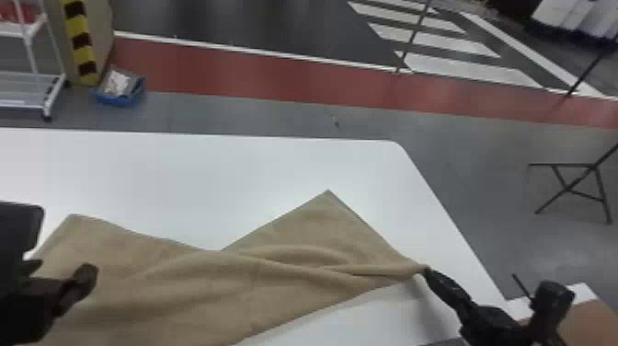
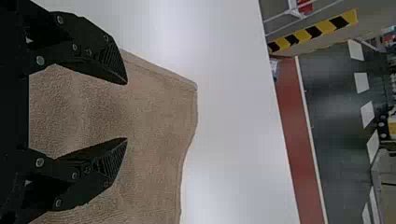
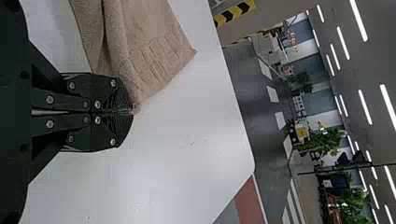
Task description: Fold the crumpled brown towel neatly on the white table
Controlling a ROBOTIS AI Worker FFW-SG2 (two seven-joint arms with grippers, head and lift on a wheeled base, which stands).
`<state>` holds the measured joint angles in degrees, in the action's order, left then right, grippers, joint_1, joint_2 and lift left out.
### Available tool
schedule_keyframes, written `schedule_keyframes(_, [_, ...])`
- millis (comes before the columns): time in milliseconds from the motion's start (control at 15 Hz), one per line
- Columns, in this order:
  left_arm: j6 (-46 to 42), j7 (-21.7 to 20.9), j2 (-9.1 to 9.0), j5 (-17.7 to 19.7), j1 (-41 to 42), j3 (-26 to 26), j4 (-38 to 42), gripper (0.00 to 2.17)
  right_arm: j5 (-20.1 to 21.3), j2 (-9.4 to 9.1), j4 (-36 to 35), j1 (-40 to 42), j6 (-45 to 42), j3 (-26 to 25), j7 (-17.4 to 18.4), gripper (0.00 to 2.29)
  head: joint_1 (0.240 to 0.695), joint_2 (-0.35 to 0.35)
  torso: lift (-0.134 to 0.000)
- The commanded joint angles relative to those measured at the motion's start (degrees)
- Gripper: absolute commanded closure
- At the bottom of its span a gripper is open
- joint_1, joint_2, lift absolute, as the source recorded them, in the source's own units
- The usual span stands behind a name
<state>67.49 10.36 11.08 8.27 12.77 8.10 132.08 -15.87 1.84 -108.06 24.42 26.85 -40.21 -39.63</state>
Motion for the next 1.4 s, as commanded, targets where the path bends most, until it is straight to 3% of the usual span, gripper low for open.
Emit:
schedule_keyframes(0, [-7.8, 0.0, -0.27, 0.4, -2.7, 0.1, -3.7, 0.04, 0.1, -0.17, 0.1, 0.0, 0.0, 0.1, 0.0, 1.8, 0.695, -0.336, -0.124])
schedule_keyframes(333, [-22.7, 0.1, -1.94, 1.4, -13.8, 7.1, -24.0, 0.27, 0.1, -0.87, -0.8, 0.9, 0.0, 0.7, -0.1, 1.8, 0.695, -0.332, -0.124])
schedule_keyframes(600, [-27.1, 0.0, -2.91, 1.5, -19.2, 7.3, -36.6, 0.3, -0.9, -0.79, -1.2, 1.7, -0.5, 0.2, -0.4, 1.8, 0.695, -0.346, -0.124])
schedule_keyframes(1333, [-26.0, -1.5, -1.41, 2.2, -15.5, -0.2, -33.9, 0.34, 0.9, -0.52, -0.4, 0.1, -0.5, 1.0, -0.4, 1.8, 0.695, -0.269, -0.124])
